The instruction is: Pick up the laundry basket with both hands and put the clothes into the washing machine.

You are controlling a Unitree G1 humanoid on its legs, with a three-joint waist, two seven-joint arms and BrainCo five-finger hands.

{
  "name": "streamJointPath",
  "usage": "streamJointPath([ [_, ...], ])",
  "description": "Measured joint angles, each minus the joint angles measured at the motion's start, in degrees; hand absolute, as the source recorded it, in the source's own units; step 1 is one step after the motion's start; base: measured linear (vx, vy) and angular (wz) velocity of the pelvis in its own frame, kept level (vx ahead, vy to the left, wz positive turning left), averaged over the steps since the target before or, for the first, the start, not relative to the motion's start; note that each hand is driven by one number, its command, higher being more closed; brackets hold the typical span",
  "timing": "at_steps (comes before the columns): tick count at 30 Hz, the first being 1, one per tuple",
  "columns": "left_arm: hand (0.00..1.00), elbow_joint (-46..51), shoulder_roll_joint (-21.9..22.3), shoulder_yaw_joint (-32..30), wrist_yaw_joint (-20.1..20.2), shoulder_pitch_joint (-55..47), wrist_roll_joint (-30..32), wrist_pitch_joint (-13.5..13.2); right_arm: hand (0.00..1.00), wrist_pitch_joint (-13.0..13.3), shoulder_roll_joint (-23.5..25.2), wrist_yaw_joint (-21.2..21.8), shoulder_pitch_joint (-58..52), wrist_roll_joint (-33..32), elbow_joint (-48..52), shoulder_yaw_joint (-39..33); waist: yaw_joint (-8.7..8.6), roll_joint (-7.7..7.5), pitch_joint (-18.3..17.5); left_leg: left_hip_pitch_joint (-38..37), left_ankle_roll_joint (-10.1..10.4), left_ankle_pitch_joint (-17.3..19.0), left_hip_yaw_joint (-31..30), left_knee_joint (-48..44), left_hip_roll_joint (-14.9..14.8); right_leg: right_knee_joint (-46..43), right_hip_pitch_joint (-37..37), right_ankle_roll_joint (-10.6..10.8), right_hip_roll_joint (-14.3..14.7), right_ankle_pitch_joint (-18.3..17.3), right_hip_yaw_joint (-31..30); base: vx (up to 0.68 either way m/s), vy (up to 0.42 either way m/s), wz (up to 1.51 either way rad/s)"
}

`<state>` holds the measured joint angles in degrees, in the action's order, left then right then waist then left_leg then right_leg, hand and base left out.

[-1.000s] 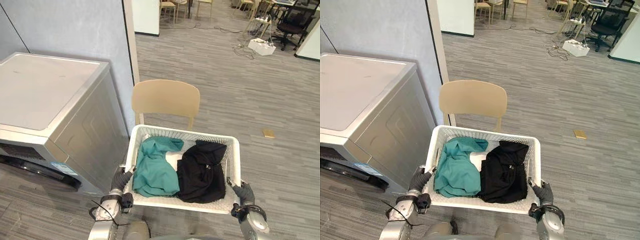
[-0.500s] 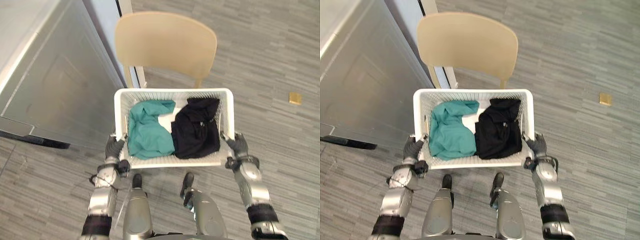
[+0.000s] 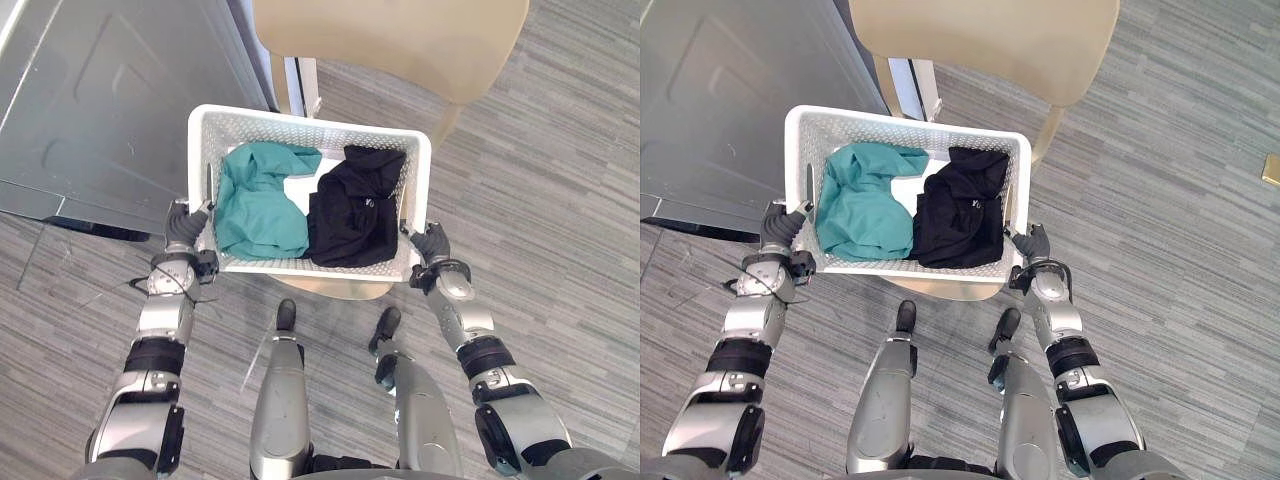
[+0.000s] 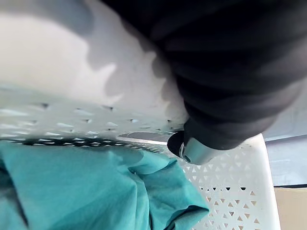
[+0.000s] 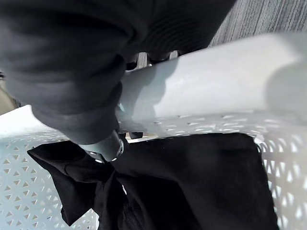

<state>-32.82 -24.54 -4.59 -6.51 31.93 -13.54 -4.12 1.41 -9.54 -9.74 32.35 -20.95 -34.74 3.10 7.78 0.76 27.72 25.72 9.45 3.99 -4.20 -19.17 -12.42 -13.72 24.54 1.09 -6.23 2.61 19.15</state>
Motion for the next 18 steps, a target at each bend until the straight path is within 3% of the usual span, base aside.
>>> streamJointPath([
  [7,1.0,-1.67,-0.52,0.0,-0.01,5.84,3.2,0.06,1.0,1.06,0.09,-0.61,2.32,-0.02,0.24,-1.92,-0.46,-1.54,0.86,2.28,0.04,0.03,2.77,-1.84,-2.61,0.82,1.02,0.6,1.12,-0.37,1.53,0.01,-0.024,-0.06],
  [15,1.0,-6.15,1.81,0.08,-0.02,8.04,4.7,0.18,1.0,1.46,-0.72,-0.65,1.46,-0.01,0.1,-3.21,-0.79,-1.68,0.93,2.63,0.32,0.23,5.24,-3.05,-4.93,0.35,1.09,-0.03,1.64,0.06,4.35,0.03,-0.038,-0.11],
  [16,0.0,-6.62,1.94,0.41,-0.02,8.49,5.01,0.2,0.0,1.47,-0.93,-0.65,1.33,-0.01,0.09,-3.29,-0.85,-1.71,0.94,2.63,0.32,0.23,5.52,-3.05,-5.0,0.34,1.27,-0.03,1.67,0.06,4.17,0.01,-0.014,-0.09],
  [18,0.0,-7.88,1.93,0.52,-0.12,9.51,5.33,0.44,0.0,1.55,-0.97,-0.62,1.5,-0.01,-0.45,-3.28,-0.82,-1.71,0.94,2.61,0.32,0.23,5.85,-3.06,-5.25,0.34,1.44,-0.04,1.88,0.08,3.96,0.0,-0.023,-0.08],
])
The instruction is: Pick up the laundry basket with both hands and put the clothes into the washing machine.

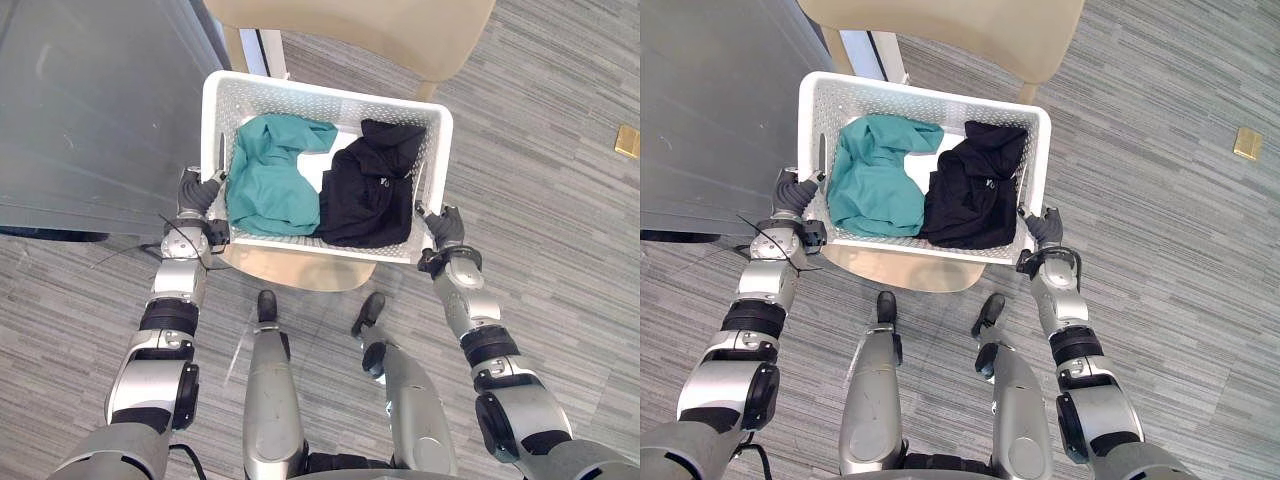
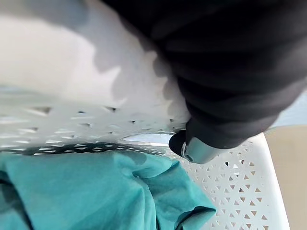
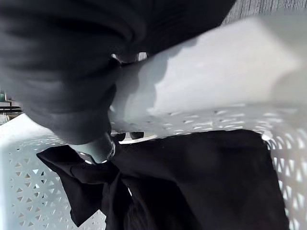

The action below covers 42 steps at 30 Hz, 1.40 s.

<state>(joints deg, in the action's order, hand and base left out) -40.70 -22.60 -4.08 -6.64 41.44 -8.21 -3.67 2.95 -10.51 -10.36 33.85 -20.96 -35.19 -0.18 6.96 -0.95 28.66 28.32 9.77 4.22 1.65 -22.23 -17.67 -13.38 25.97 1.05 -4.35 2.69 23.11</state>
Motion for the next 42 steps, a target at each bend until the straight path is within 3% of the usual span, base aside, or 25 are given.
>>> streamJointPath([
  [6,0.0,-3.74,-0.07,-1.43,-2.72,1.66,0.44,1.72,0.0,0.17,-0.1,3.19,2.01,-1.39,-3.94,0.48,-0.12,-0.02,-0.01,-0.08,0.0,-0.01,0.34,0.03,-0.38,0.07,0.08,-0.22,0.32,0.14,-0.03,0.0,-0.012,-0.01],
  [12,0.0,-5.29,-0.74,-7.41,-4.04,2.4,0.38,3.42,0.0,-1.04,0.05,6.64,2.79,-1.73,-5.82,2.77,-0.1,-0.2,-0.12,-0.43,0.0,-0.03,0.89,0.04,-0.52,0.04,0.09,-0.42,0.36,0.3,-0.39,0.01,-0.005,-0.02],
  [22,0.0,-5.55,-7.83,-16.72,-6.15,2.06,0.37,3.41,0.0,-1.7,0.07,9.41,1.26,-1.93,-6.17,5.74,0.17,-0.93,-0.56,-2.92,1.28,-1.45,2.74,2.17,-1.95,0.57,-0.72,-0.75,1.64,0.53,-1.08,0.01,-0.045,-0.06],
  [35,0.0,-5.95,-9.6,-16.23,-6.29,0.9,-0.09,3.2,0.0,-1.94,-1.66,9.32,-4.05,-1.33,-6.03,3.1,0.14,-2.99,-2.98,-5.42,1.27,-2.4,2.97,3.89,-1.01,1.6,-3.35,-1.17,1.04,0.79,0.03,0.02,-0.023,0.05],
  [39,0.0,0.78,-9.69,-16.28,-7.38,-4.9,-0.26,2.88,0.0,-1.98,-3.85,9.28,-7.68,-1.37,-5.31,-0.42,-0.06,-2.98,-2.98,-6.92,1.23,-2.38,3.04,4.24,0.0,1.42,-4.66,-1.38,0.45,0.92,-0.03,0.04,0.012,0.06],
  [42,0.0,10.69,-9.69,-16.81,-7.45,-14.13,-1.07,0.89,0.0,-1.88,-5.95,9.33,-13.7,-1.41,-3.49,-5.58,-0.11,-2.95,-2.99,-8.28,0.95,-2.22,3.01,4.33,0.79,1.31,-5.95,-1.25,-0.15,0.83,-0.16,0.04,0.027,0.07],
])
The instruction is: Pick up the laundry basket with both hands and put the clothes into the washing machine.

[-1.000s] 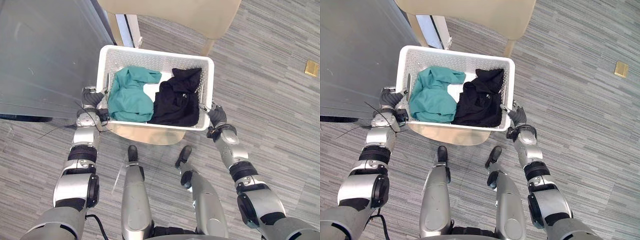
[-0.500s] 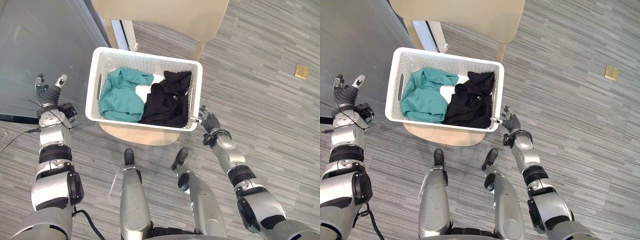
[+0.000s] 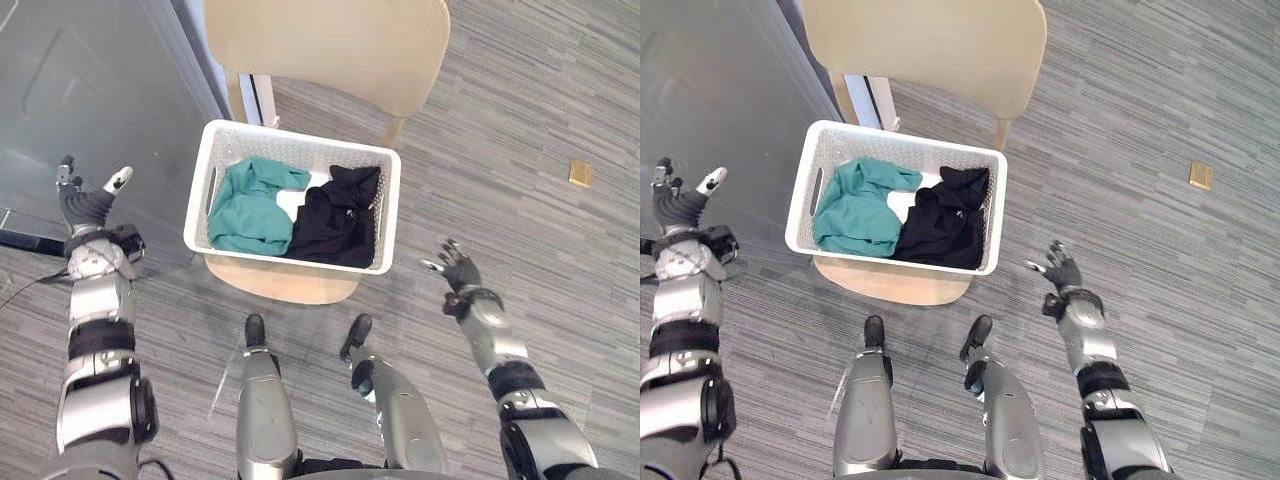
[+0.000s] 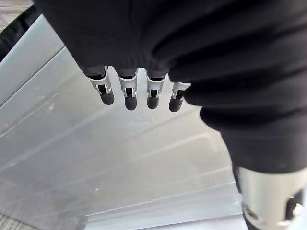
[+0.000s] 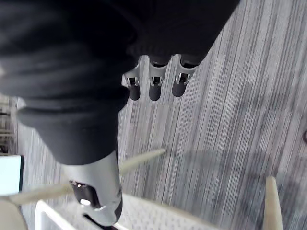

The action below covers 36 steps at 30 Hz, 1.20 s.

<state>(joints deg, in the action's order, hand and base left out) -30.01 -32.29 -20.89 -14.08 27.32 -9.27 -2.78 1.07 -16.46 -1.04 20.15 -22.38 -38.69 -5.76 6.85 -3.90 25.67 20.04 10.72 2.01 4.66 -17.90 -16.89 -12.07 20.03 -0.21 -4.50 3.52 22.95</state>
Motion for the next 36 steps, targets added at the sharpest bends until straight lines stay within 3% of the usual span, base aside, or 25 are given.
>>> streamJointPath([
  [4,0.0,3.97,1.66,-4.64,0.13,-10.99,-0.75,-1.32,0.0,0.08,-0.5,0.14,-9.35,0.0,-0.94,-8.59,-0.14,0.35,-1.32,-3.66,-1.0,0.63,-0.09,0.9,1.36,-1.04,-3.05,1.05,-1.32,-1.55,0.13,0.02,0.038,0.17],
  [7,0.0,3.94,6.66,-7.63,0.33,-18.8,-2.49,-1.76,0.0,0.04,-0.3,0.21,-16.58,0.0,-5.64,-14.3,-0.25,1.35,-4.51,-6.06,-2.21,1.38,-0.19,2.34,3.03,-0.26,-5.43,1.62,-2.39,-1.91,0.29,0.0,0.058,0.19],
  [11,0.0,1.07,15.66,-10.6,1.86,-27.7,-3.17,-1.96,0.0,-0.4,4.02,1.82,-24.5,0.51,-8.38,-18.04,-0.65,2.08,-9.99,-9.61,-2.33,1.67,0.14,5.16,4.24,3.52,-9.65,2.86,-3.19,-1.08,0.43,0.05,0.081,0.12],
  [14,0.0,-8.45,24.39,-11.27,3.55,-32.07,-3.6,-1.71,0.0,-1.27,9.34,3.24,-28.05,1.6,-10.8,-19.28,-1.37,2.69,-13.86,-14.47,-2.8,1.95,1.79,7.34,5.04,5.45,-13.82,3.31,-3.71,-0.95,0.17,0.08,0.068,-0.01],
  [19,0.0,-24.4,33.21,-11.52,7.44,-34.04,-3.27,0.39,0.0,-2.18,14.69,3.98,-28.71,5.07,-18.53,-22.94,-2.36,3.85,-18.43,-20.42,-3.29,2.3,4.11,10.36,5.44,7.79,-18.07,4.0,-3.55,-0.84,-1.21,0.07,0.024,-0.15],
  [22,0.0,-29.62,35.07,-13.7,9.23,-35.18,-1.59,1.78,0.0,-2.89,15.42,4.6,-28.48,6.69,-23.47,-26.42,-3.07,4.47,-20.06,-24.29,-3.31,2.3,4.33,12.77,5.79,10.24,-22.19,4.79,-3.17,-0.35,-1.28,0.06,0.013,0.02],
  [27,0.0,-32.46,33.42,-12.99,10.44,-35.14,0.01,2.56,0.0,-3.77,14.7,4.8,-28.2,9.07,-27.58,-26.93,-3.13,4.4,-21.05,-26.06,-3.19,2.53,0.84,11.98,6.27,12.42,-27.43,5.11,-2.69,-0.14,1.23,0.06,-0.001,0.34],
  [30,0.0,-32.33,32.57,-8.87,10.45,-35.22,0.38,2.45,0.0,-3.81,13.42,4.75,-27.39,9.91,-28.52,-22.16,-3.05,4.67,-20.95,-22.99,-3.17,1.73,-5.02,11.25,7.14,13.53,-28.96,5.3,-2.75,-0.31,6.65,-0.01,-0.024,0.94],
  [32,0.0,-30.53,32.18,-5.45,10.44,-34.92,0.37,2.26,0.0,-3.7,12.53,4.64,-25.73,10.25,-28.48,-18.93,-3.0,5.0,-21.06,-18.86,-3.24,-2.12,-10.84,13.67,8.24,13.3,-27.86,5.37,-3.16,-1.32,12.85,-0.09,-0.07,1.54],
  [34,0.0,-28.6,32.77,-3.55,10.32,-34.62,0.27,1.88,0.0,-3.64,11.03,4.1,-23.54,10.79,-28.02,-15.54,-2.97,5.79,-20.73,-15.77,-4.08,-6.43,-14.57,16.29,8.99,9.42,-25.45,4.66,-4.4,-3.35,18.29,-0.11,-0.031,1.48],
  [35,0.0,-28.33,33.16,-3.25,10.26,-34.67,0.28,1.63,0.0,-3.52,10.01,3.42,-21.64,10.79,-27.64,-15.11,-2.78,6.41,-20.51,-13.76,-6.16,-10.1,-14.45,18.03,9.39,7.37,-23.68,3.14,-5.31,-4.1,20.43,-0.12,0.053,1.14],
  [36,0.0,-28.4,32.91,-2.9,10.22,-34.65,0.24,1.36,0.0,-3.23,10.43,2.83,-18.23,10.72,-27.3,-15.19,-2.72,5.62,-19.97,-11.52,-9.22,-7.79,-4.43,14.36,9.01,7.04,-21.44,1.85,-7.72,-3.46,23.42,-0.09,0.074,1.03],
])
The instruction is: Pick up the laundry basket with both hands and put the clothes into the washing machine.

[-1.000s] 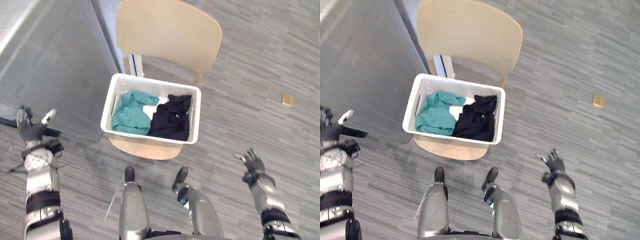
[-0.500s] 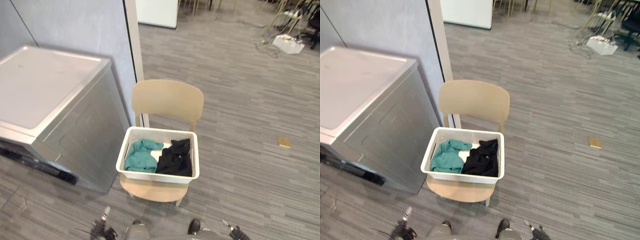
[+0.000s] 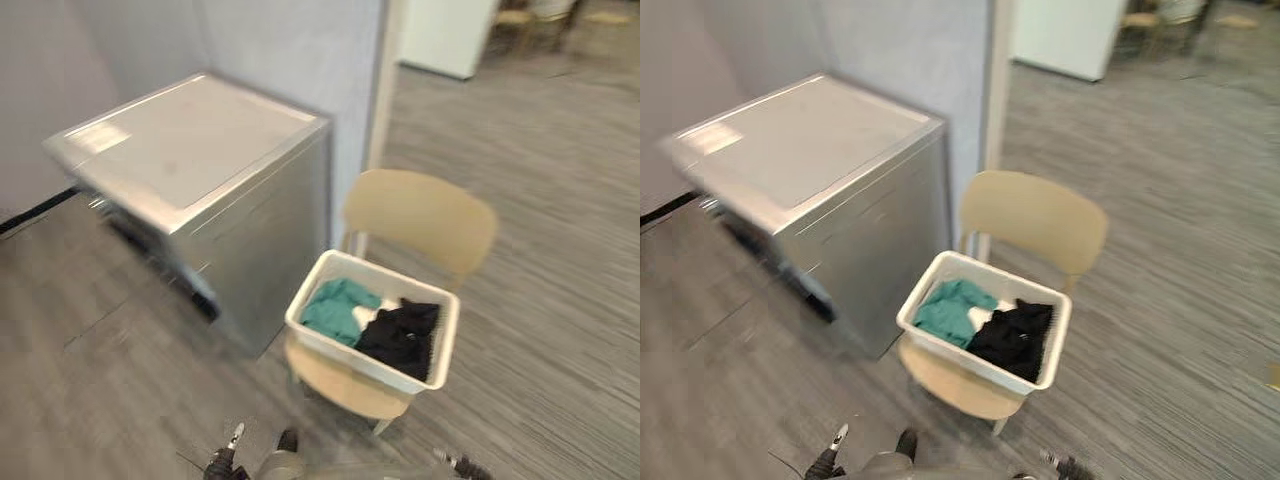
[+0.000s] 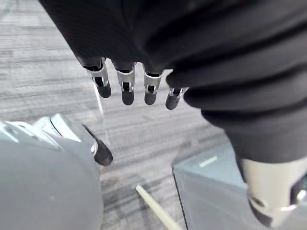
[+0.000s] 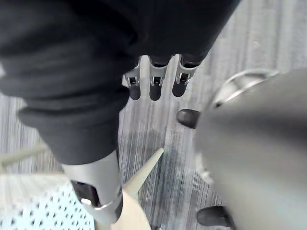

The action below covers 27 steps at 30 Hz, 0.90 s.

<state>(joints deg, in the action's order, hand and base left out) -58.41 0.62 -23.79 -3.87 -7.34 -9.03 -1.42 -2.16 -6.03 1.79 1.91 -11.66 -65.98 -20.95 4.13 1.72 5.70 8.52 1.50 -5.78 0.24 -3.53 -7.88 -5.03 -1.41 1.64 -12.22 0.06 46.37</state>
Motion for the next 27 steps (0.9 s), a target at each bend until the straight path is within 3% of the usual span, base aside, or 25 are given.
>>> streamJointPath([
  [1,0.0,-0.43,-0.27,0.02,-0.18,-0.09,0.02,0.07,0.0,0.5,0.09,-0.4,0.91,-0.1,0.67,0.01,-0.45,0.02,0.24,1.38,-0.43,4.44,5.2,-6.27,-0.72,-0.68,0.02,0.18,-0.82,0.27,1.11,-0.01,0.093,1.04],
  [2,0.0,-0.81,-0.71,0.13,-0.35,-0.52,0.06,0.27,0.0,1.33,0.23,-0.54,1.04,-0.66,2.42,-0.21,-0.44,-0.04,0.72,1.49,-2.99,9.74,12.49,-15.98,-2.92,-3.4,-0.57,0.01,-3.0,0.15,3.07,0.03,0.075,0.74],
  [3,0.0,-0.95,-0.8,0.33,-0.32,-0.97,0.09,0.22,0.0,1.56,0.1,-0.5,1.12,-1.19,2.85,-0.69,-0.32,-0.06,0.74,0.79,-3.62,11.22,15.17,-19.54,-4.48,-4.87,-0.94,0.0,-4.05,0.14,3.73,-0.03,0.129,0.81],
  [5,0.0,-2.49,-1.47,0.36,-0.31,-2.45,0.16,-0.06,0.0,1.83,0.15,-0.46,0.71,-2.37,3.35,-0.97,-0.74,-0.24,0.75,-2.61,-3.78,12.74,20.1,-30.38,-12.65,-8.46,-1.63,0.04,-7.38,0.1,4.88,-0.12,0.245,0.41],
  [6,0.0,-3.11,-1.53,0.35,-0.28,-2.76,0.21,0.0,0.0,1.83,-0.09,-0.42,0.71,-2.32,3.36,-0.97,-1.01,-0.24,0.74,-3.41,-3.7,12.69,20.24,-31.42,-14.45,-8.97,-1.37,0.22,-8.13,0.03,4.96,-0.09,0.403,0.19],
  [7,0.0,-4.25,-1.44,-0.22,-0.18,-2.94,0.24,0.3,0.0,1.81,-0.62,-0.38,0.72,-2.25,3.3,-1.01,-2.02,-0.08,0.74,-4.47,-2.65,11.94,19.98,-30.15,-17.04,-9.34,-0.85,2.27,-9.44,0.9,4.81,-0.03,0.511,0.24],
  [8,0.0,-4.39,-1.12,-0.78,-0.12,-2.87,0.77,0.78,0.0,1.72,-1.73,-0.38,0.97,-1.92,2.88,-1.22,-2.67,0.62,0.47,-6.21,6.58,10.65,18.11,-22.87,-16.59,-10.5,1.24,3.88,-10.49,1.92,3.99,-0.01,0.5,0.3],
  [9,0.0,-4.18,-1.21,-0.53,-0.14,-2.73,0.88,0.95,0.0,1.52,-1.99,-0.34,1.09,-1.02,1.63,-1.49,-3.11,0.53,0.26,-6.97,9.31,12.57,18.32,-19.26,-14.64,-10.24,2.3,4.15,-11.04,2.67,3.31,-0.05,0.506,0.65],
  [10,0.0,-3.78,-3.06,0.66,-0.2,-1.75,1.87,0.91,0.0,0.72,-1.08,-0.18,0.85,0.77,-0.9,-1.4,-4.23,-1.02,0.51,-7.23,10.67,14.83,18.51,-14.04,-12.35,-9.05,3.79,5.07,-11.18,3.32,1.44,-0.12,0.433,1.0],
  [11,0.0,-3.84,-5.58,2.7,-0.18,0.16,3.02,1.0,0.0,0.37,0.61,-0.18,0.08,2.02,-3.43,-1.54,-4.19,-2.89,2.23,-7.12,11.17,15.26,17.47,-12.44,-9.88,-7.88,3.37,4.45,-12.42,5.6,-0.03,-0.14,0.367,0.96],
  [13,0.0,-2.5,-6.97,4.47,-0.1,-0.21,3.24,0.97,0.0,-0.21,1.31,-0.04,-1.01,3.35,-3.28,-1.56,-2.96,-4.95,1.73,-7.79,10.44,15.74,17.1,-14.03,-7.81,-6.61,1.49,3.22,-13.96,8.02,-0.94,-0.1,0.25,0.39],
  [16,0.0,-0.42,-7.02,7.62,0.1,-0.75,2.94,0.1,0.0,-0.67,0.45,0.25,-1.7,3.36,-2.86,-1.56,-2.0,-5.4,1.52,-9.3,8.42,16.85,16.97,-12.77,-4.21,-9.2,0.92,1.51,-18.41,10.0,-1.02,-0.11,0.179,0.15],
  [17,0.0,0.07,-6.87,8.25,0.1,-0.77,2.9,-0.39,0.0,-0.44,0.28,0.24,-2.0,3.37,-2.7,-1.62,-1.82,-5.59,1.31,-9.41,7.67,16.66,16.62,-12.04,-2.8,-10.45,1.32,0.05,-20.2,11.06,-1.24,-0.13,0.134,0.27],
  [18,0.0,0.21,-6.47,8.58,0.13,-0.84,3.0,-0.84,0.0,-0.37,-0.53,0.08,-2.45,3.36,-1.63,-2.61,-2.03,-5.2,1.12,-9.79,6.24,16.27,15.22,-10.35,-1.02,-12.25,1.91,-3.02,-22.09,13.27,-2.3,-0.13,0.159,0.68],
  [19,0.0,0.01,-6.07,9.32,0.14,-1.12,3.15,-1.02,0.0,-0.25,-1.21,0.28,-3.18,3.33,-0.8,-4.1,-2.67,-4.43,1.47,-10.21,4.98,15.43,13.08,-8.48,0.45,-13.9,2.04,-7.7,-22.87,16.65,-5.99,-0.12,0.168,0.86],
  [20,0.0,0.01,-5.93,10.15,0.14,-1.6,3.24,-1.13,0.0,-0.2,-1.49,0.7,-3.59,3.35,-0.17,-4.56,-3.12,-4.11,1.55,-10.44,4.74,15.13,11.79,-7.62,0.96,-14.65,2.48,-9.91,-22.66,18.7,-9.55,-0.08,0.181,1.13],
  [21,0.0,-0.54,-5.61,10.78,0.17,-2.03,3.28,-1.12,0.0,-0.08,-1.47,1.27,-3.75,3.34,0.76,-5.14,-3.47,-1.38,2.08,-11.38,4.18,14.34,8.46,-6.36,0.52,-17.91,3.44,-9.21,-19.22,18.58,-19.8,-0.02,0.107,0.83],
  [22,0.0,-0.81,-5.75,10.44,0.04,-2.25,3.28,-0.99,0.0,-0.11,-0.64,1.49,-3.75,3.35,1.48,-5.12,-3.29,-1.72,2.23,-11.41,4.05,14.31,7.54,-6.27,-0.2,-20.32,3.96,-6.37,-16.89,14.77,-23.12,0.03,0.062,0.76],
  [23,0.0,-0.83,-6.18,9.87,0.08,-2.78,3.63,-0.9,0.0,-0.25,1.32,1.89,-3.65,3.34,2.25,-4.66,-2.89,-1.79,1.99,-11.28,3.76,14.1,6.49,-6.22,-0.66,-24.28,4.65,-4.16,-13.15,8.56,-26.64,0.04,0.019,0.51],
  [24,0.0,-1.77,-6.52,7.76,0.22,-3.18,4.62,-0.53,0.0,0.47,4.28,1.71,-3.39,3.24,3.28,-3.1,-2.32,-4.51,1.87,-11.28,3.82,14.12,5.32,-5.54,0.35,-25.45,3.99,-6.39,-11.19,5.6,-31.34,0.05,0.018,0.5],
  [25,0.0,-1.91,-6.25,6.14,0.44,-3.07,4.81,-0.12,0.0,0.89,4.83,1.75,-3.42,3.13,3.97,-2.18,-2.3,-5.57,2.0,-11.7,2.87,13.51,5.3,-4.42,0.78,-27.47,5.11,-7.15,-11.37,6.39,-32.75,0.05,0.008,0.56],
  [26,0.0,-1.92,-6.12,5.28,0.99,-2.59,5.24,0.48,0.0,1.87,5.54,1.88,-3.44,2.49,5.93,-1.02,-2.32,-5.95,3.05,-13.12,1.7,12.56,5.4,-2.97,1.1,-35.64,9.33,-8.66,-12.55,11.07,-34.84,0.03,-0.017,0.4],
  [27,0.0,-1.98,-5.55,5.07,1.18,-2.65,5.41,0.68,0.0,1.91,5.1,1.92,-3.37,2.01,6.62,-1.02,-2.27,-4.96,3.71,-13.6,1.95,12.42,4.92,-2.71,0.35,-38.06,11.46,-5.26,-11.85,7.51,-36.28,0.04,-0.102,0.28],
])
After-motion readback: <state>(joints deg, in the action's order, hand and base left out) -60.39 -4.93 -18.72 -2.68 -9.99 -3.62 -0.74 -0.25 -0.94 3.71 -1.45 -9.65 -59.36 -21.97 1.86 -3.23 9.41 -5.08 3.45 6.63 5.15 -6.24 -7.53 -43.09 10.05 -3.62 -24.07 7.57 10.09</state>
